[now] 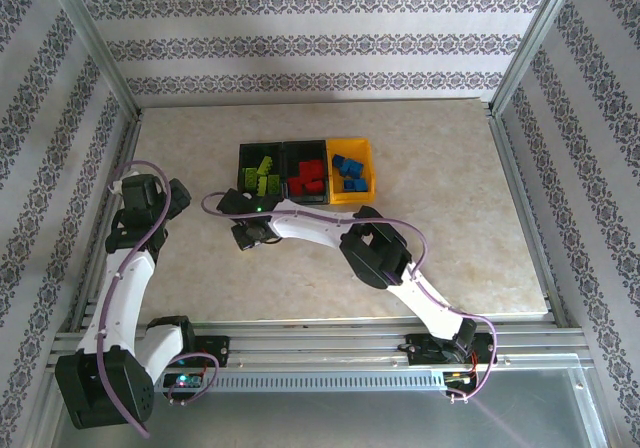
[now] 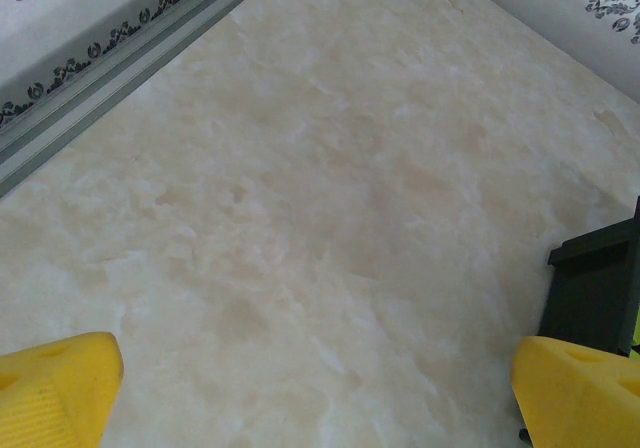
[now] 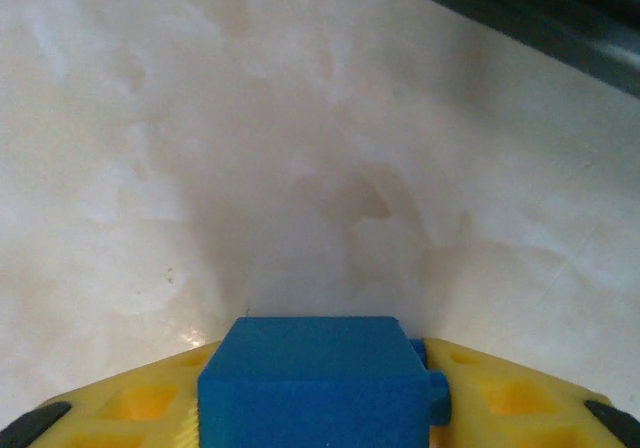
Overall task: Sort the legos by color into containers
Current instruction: Pick up the lego from the center of the table, then place the lego in the container.
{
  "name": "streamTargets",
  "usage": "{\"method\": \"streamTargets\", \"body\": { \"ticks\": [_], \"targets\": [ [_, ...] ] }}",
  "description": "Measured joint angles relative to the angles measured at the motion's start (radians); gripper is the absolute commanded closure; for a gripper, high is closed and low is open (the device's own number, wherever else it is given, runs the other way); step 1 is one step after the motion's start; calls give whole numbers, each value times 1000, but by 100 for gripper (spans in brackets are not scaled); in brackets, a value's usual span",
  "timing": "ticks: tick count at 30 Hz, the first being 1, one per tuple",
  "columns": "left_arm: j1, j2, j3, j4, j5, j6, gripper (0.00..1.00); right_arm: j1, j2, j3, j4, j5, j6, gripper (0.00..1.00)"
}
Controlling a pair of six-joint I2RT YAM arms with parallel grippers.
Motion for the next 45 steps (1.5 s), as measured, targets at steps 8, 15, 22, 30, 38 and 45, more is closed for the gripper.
{"method": "streamTargets", "body": {
  "ticks": [8, 15, 22, 30, 38, 45],
  "targets": [
    [0, -16, 0, 0, 2, -3, 0, -4, -172, -159, 3, 43, 0, 66],
    [0, -29, -3, 2, 19, -3, 0, -68, -435, -321, 40, 103, 4, 66],
    [1, -30, -9, 10, 34, -9, 0, -183, -578, -463, 63, 171, 27, 66],
    [1, -29, -16, 16, 37, -18, 0, -330, -610, -538, 78, 199, 34, 66],
    [1, -29, -18, 16, 51, -18, 0, -442, -550, -504, 121, 199, 6, 64],
    [1, -29, -18, 16, 53, -18, 0, -487, -443, -423, 141, 195, -34, 61]
  ]
}}
